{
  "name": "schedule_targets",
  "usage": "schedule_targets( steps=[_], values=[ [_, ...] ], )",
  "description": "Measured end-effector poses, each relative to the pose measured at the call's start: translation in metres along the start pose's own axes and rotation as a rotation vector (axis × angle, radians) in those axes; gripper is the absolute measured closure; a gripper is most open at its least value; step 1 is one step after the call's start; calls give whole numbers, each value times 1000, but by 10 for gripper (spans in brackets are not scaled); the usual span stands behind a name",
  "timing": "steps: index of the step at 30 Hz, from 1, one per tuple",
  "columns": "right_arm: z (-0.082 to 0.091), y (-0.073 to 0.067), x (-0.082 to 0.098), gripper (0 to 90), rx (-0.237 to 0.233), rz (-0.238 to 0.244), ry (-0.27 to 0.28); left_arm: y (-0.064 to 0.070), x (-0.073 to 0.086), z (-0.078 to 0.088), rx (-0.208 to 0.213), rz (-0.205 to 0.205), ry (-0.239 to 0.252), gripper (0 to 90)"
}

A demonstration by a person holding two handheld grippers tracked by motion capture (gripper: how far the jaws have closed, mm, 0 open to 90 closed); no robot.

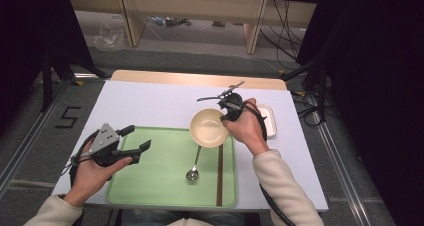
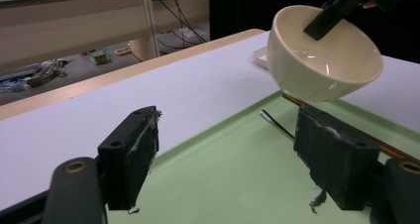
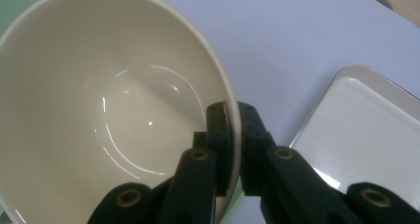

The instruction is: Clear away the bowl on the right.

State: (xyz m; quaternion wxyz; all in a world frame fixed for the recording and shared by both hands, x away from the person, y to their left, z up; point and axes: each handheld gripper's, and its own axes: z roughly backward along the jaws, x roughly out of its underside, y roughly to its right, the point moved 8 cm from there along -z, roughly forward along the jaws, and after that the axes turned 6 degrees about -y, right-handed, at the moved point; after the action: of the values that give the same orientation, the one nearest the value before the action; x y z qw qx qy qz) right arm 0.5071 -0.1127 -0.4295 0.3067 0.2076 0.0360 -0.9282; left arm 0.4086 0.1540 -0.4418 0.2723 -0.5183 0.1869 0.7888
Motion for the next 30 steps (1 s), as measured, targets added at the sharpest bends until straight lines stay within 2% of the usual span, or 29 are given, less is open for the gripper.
schedule_targets(
  steps=[7, 13, 15, 17, 19, 20, 23, 30],
  values=[
    [-2, -15, -1, 867, -7, 18, -7, 15, -9, -16, 46, -6, -17, 256],
    [-4, -24, -2, 867, -20, 34, -11, 20, -12, -27, 62, -8, -36, 255],
    [-4, -26, -2, 867, -6, 41, -8, 21, -12, -30, 68, -8, -50, 254],
    [-4, -30, -2, 867, -20, 38, -10, 24, -13, -34, 81, -6, -57, 256],
    [-5, -31, -3, 867, -11, 62, -1, 27, -13, -38, 90, 7, -66, 259],
    [-5, -34, -3, 867, -16, 47, -8, 28, -14, -39, 96, 8, -65, 263],
    [-7, -38, -3, 867, -16, 62, -10, 31, -15, -42, 106, 3, -77, 271],
    [-7, -48, -5, 867, -14, 81, 3, 35, -15, -50, 115, 7, -97, 285]
  ],
)
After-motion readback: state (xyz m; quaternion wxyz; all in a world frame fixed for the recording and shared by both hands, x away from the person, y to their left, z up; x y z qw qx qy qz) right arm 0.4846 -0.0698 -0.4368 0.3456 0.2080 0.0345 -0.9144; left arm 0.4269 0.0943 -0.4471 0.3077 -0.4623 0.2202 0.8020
